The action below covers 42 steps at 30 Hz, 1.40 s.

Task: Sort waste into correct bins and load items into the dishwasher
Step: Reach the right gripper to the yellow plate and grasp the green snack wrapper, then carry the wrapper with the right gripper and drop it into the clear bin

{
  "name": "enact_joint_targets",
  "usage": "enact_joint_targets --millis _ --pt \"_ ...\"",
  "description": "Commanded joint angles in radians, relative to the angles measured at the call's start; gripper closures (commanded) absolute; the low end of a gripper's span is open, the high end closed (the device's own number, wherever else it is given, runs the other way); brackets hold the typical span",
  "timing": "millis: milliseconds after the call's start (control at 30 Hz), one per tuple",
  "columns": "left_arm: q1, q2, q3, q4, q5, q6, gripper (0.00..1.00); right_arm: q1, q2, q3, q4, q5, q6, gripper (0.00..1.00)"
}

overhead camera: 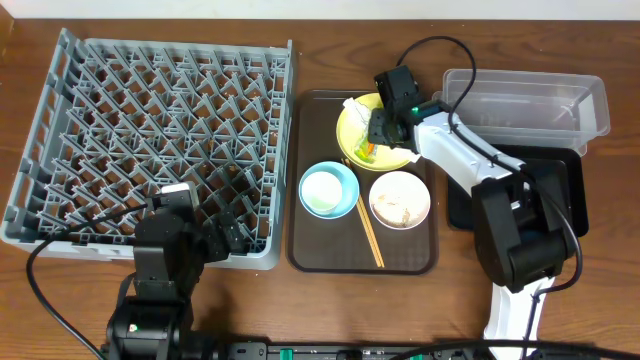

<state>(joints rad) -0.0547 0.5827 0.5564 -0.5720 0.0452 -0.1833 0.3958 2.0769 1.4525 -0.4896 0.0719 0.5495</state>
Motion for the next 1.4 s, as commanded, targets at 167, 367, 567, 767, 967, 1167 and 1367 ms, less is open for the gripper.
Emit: enact_joint_targets --millis 167,367,567,767,967,1167,1367 --pt "0.004 0.001 0.024 0.001 -0.013 0.006 0.00 0.015 -0.019 0.021 -0.001 0.006 -0.022 0.99" --pt "0.004 0.001 0.024 0.002 -0.013 0.007 0.00 -0.008 -0.191 0.025 -0.026 0.035 -0.174 0.99" --pt "0.004 0.001 0.024 0.001 -0.013 0.006 0.00 -0.104 -0.358 0.025 -0.068 0.233 -0.189 0.99" --pt "0.004 0.001 0.024 0.001 -0.013 0.006 0.00 -0.244 -0.373 0.025 -0.200 0.383 0.069 0.99" --pt "0.004 0.001 0.024 0.001 -0.012 0.006 0.00 -0.338 -0.334 0.025 -0.175 0.325 0.233 0.99" --pt "0.004 0.001 0.024 0.001 -0.012 0.006 0.00 -0.357 -0.315 0.025 -0.008 0.181 0.099 0.27" --pt "0.004 0.001 0.024 0.001 -0.012 0.006 0.00 -0.312 -0.322 0.025 0.027 -0.117 -0.104 0.27"
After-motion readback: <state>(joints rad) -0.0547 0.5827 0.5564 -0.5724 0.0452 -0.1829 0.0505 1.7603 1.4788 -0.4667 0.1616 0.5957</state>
